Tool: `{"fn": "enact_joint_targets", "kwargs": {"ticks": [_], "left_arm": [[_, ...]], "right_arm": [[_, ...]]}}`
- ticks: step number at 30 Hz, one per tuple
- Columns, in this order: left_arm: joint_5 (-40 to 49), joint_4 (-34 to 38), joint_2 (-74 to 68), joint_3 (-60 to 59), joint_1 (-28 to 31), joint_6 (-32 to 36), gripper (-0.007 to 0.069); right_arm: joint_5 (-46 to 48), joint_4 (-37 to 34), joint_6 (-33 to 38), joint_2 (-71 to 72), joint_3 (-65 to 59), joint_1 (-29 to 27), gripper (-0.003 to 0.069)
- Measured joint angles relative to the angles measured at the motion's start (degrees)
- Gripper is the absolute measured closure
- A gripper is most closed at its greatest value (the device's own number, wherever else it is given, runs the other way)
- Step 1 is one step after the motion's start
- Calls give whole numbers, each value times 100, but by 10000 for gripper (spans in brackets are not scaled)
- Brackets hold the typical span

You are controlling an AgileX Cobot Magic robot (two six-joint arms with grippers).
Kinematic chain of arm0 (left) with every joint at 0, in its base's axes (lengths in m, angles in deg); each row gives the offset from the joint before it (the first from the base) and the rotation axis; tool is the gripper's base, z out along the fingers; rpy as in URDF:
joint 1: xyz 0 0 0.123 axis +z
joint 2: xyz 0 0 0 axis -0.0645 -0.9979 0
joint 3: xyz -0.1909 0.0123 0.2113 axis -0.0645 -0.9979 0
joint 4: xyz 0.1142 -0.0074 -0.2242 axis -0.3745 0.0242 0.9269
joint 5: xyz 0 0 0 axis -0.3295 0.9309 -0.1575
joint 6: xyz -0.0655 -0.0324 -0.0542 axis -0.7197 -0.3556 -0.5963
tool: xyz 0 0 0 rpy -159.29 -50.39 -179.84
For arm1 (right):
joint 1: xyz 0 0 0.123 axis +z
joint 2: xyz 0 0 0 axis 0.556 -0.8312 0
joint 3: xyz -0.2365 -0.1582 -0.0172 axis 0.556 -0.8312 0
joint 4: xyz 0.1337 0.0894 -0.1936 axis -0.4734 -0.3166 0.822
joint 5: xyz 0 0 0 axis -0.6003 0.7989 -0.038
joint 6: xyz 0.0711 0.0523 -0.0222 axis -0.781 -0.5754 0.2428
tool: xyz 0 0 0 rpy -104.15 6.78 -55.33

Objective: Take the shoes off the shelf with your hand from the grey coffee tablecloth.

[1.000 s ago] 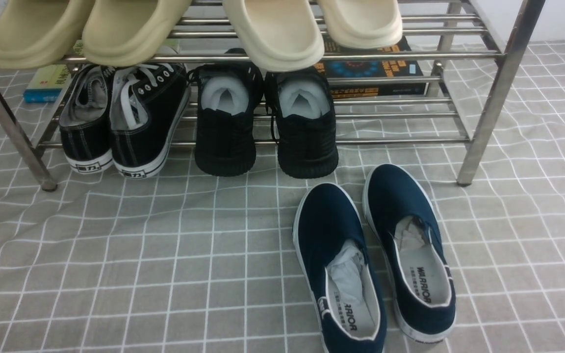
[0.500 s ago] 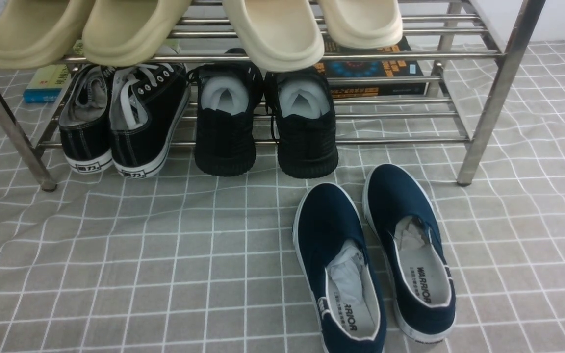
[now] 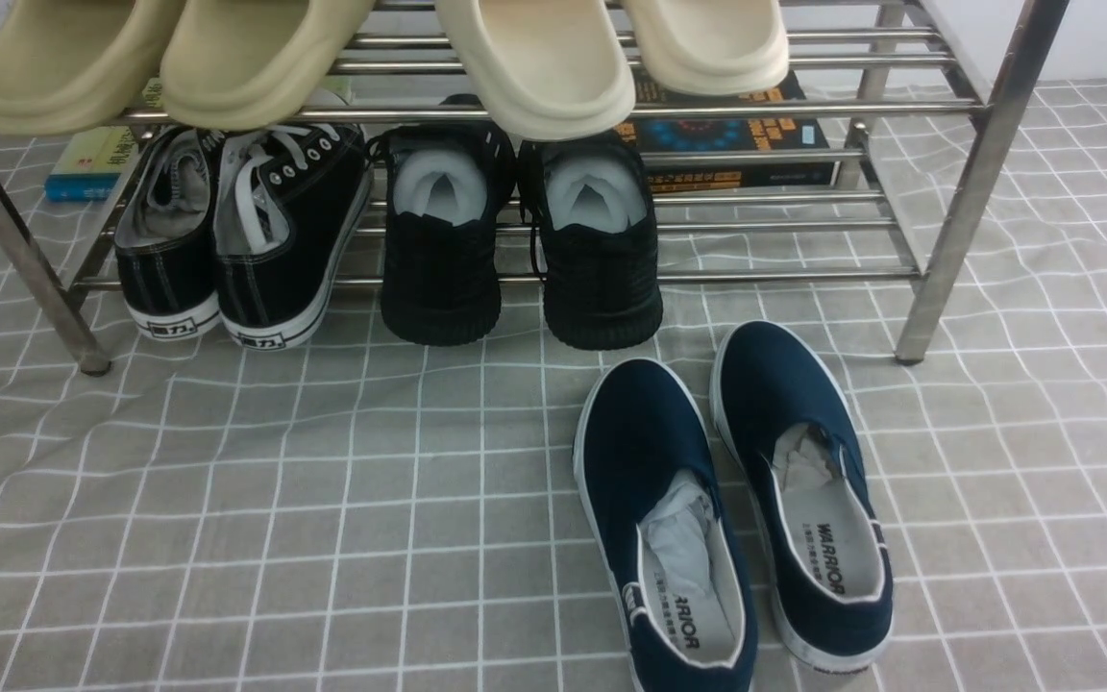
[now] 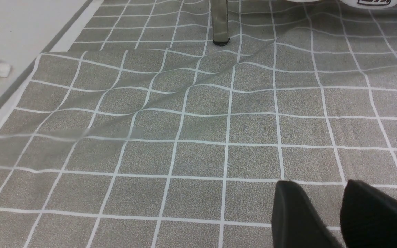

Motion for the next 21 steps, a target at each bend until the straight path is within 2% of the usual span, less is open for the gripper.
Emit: {"fn": "enact_joint_targets", "kwargs": {"ticks": [21], "left_arm": [[0,0,0,0,0,0,383]], "right_arm": [[0,0,0,0,0,0,543]]}}
